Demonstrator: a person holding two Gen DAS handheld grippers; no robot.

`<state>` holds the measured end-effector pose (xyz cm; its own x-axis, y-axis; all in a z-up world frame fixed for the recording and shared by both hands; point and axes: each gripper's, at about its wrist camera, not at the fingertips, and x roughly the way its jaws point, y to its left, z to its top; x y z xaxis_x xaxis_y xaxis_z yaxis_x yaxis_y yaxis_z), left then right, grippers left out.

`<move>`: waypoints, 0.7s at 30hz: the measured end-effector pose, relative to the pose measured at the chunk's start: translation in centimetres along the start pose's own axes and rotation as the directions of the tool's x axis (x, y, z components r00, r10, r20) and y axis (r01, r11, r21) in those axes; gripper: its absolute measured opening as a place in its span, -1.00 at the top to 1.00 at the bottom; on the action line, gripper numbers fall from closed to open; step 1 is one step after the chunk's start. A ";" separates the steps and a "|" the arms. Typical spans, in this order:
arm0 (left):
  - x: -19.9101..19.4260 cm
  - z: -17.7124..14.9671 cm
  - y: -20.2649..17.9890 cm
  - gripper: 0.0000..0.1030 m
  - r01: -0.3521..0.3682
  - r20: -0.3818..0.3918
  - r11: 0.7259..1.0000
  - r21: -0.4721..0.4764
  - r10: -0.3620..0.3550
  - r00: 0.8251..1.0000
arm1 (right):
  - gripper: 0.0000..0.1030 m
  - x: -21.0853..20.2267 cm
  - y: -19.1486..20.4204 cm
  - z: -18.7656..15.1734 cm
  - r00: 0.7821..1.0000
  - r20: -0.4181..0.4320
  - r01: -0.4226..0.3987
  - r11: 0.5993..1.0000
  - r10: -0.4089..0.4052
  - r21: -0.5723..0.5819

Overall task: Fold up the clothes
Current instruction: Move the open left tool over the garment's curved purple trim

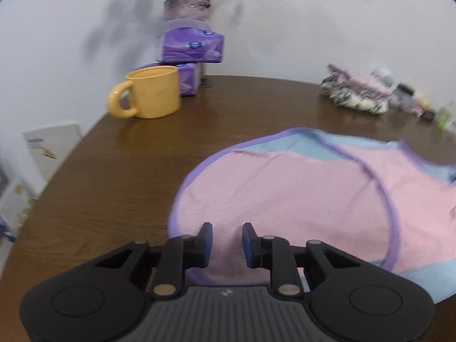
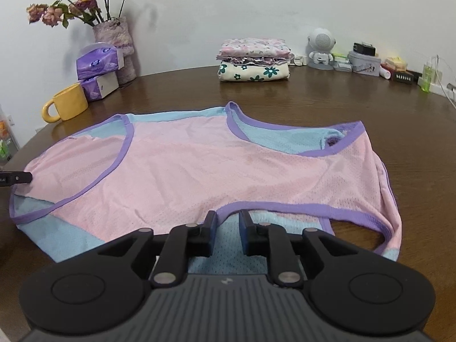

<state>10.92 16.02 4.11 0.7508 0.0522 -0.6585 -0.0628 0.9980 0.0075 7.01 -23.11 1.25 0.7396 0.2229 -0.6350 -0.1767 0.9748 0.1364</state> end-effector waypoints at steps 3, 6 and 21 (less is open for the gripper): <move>1.5 1.7 -0.1 0.59 0.027 -0.004 0.999 0.017 -0.027 1.000 | 0.66 -1.0 -1.2 -0.2 1.000 0.019 -0.012 0.998 0.011 0.069; 3.1 3.5 -0.2 0.59 0.055 -0.009 0.998 0.035 -0.054 0.998 | 0.66 -1.6 -2.1 -0.4 0.999 0.030 0.023 0.996 -0.026 0.087; 6.5 5.0 1.3 0.75 -0.010 0.011 1.000 0.026 0.010 1.000 | 0.49 -1.4 -4.5 -0.4 0.993 0.037 0.111 0.988 -0.115 0.108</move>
